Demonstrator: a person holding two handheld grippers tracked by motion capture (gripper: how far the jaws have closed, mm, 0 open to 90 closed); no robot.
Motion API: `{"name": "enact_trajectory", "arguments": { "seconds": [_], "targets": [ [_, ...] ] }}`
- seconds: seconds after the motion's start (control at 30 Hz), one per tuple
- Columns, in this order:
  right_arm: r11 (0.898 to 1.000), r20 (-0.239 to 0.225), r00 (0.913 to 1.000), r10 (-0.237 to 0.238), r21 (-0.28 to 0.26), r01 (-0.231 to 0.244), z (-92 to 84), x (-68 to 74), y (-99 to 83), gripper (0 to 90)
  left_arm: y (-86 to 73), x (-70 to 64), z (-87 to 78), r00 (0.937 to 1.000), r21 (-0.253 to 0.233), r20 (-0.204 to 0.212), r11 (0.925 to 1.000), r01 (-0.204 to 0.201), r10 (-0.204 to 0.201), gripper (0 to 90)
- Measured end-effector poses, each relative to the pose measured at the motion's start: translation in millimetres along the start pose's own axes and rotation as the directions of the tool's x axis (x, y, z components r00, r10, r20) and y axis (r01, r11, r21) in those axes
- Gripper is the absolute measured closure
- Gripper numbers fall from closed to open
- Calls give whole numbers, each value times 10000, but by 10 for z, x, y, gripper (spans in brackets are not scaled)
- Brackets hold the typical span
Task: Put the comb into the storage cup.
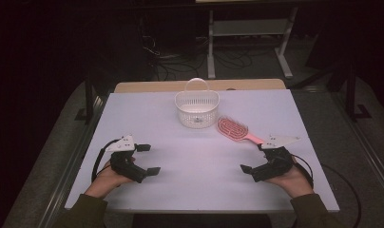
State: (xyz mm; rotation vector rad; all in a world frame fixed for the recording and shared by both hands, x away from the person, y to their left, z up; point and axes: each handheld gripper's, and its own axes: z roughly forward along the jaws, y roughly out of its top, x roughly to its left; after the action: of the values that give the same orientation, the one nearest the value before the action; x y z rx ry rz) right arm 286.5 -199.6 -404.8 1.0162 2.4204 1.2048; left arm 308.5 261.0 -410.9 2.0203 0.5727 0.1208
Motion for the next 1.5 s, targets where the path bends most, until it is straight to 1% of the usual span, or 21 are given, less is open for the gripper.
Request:
{"name": "enact_trajectory", "arguments": {
  "seconds": [0.47, 0.93, 1.3, 1.5],
  "targets": [
    [9999, -1, 9999, 143, -30, -143, -12, -63, 32, 0, 26, 0, 26, 9999, -50, 104, 10000, -21, 22, 0],
    [9998, -83, 9997, 214, 13, -214, -16, -155, 90, 0, 21, 4, 15, 10000, -53, 91, 10000, -20, 20, 0],
    [9999, -74, 9999, 118, 78, -117, -8, -220, 152, 0, 18, 3, 16, 10000, -67, 94, 10000, 31, -30, 0],
    [9998, -65, 9998, 164, 71, -163, -8, -254, 185, 0, 17, 2, 15, 9999, -77, 89, 10000, 49, -49, 0]
  ]
}}
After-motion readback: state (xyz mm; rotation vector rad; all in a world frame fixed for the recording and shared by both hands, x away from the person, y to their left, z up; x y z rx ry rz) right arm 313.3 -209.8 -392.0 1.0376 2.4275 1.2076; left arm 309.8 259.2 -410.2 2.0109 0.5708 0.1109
